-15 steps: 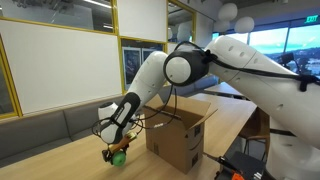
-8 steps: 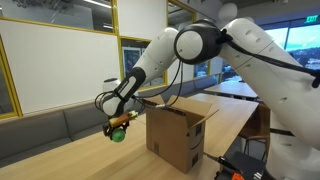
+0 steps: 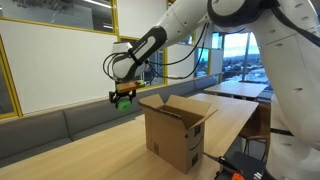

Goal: Put the spoon, apple and masking tape inside the box.

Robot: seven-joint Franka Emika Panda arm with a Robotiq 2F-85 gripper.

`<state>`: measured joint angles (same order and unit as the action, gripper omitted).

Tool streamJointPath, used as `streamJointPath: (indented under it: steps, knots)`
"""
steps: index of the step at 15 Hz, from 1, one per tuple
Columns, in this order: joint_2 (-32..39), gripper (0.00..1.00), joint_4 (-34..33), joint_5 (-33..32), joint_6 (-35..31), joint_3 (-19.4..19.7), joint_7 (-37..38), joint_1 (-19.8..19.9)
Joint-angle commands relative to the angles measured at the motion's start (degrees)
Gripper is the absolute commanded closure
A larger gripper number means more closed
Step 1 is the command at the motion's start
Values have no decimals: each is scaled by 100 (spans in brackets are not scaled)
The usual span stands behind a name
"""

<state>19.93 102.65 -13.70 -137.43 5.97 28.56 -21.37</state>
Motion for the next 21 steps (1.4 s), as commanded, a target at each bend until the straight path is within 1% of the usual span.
streamJointPath:
  steps: [1,4,6,8,11,13,16,21]
  knots:
    - [-1164,38,779,-542,230,-87,371,226]
    - [-1833,38,1240,-906,443,-184,542,593]
    - [-2152,38,1560,-1110,490,-241,611,896]
    - [-2387,38,1873,-1201,492,-288,612,1206]
    - [-2635,38,2409,-1148,291,-288,524,1661]
    - [-2651,38,2697,-1050,139,-261,450,1914]
    - [-2482,38,3025,-895,-180,-211,341,2202]
    - [-2025,38,3390,-429,-712,-157,116,2442]
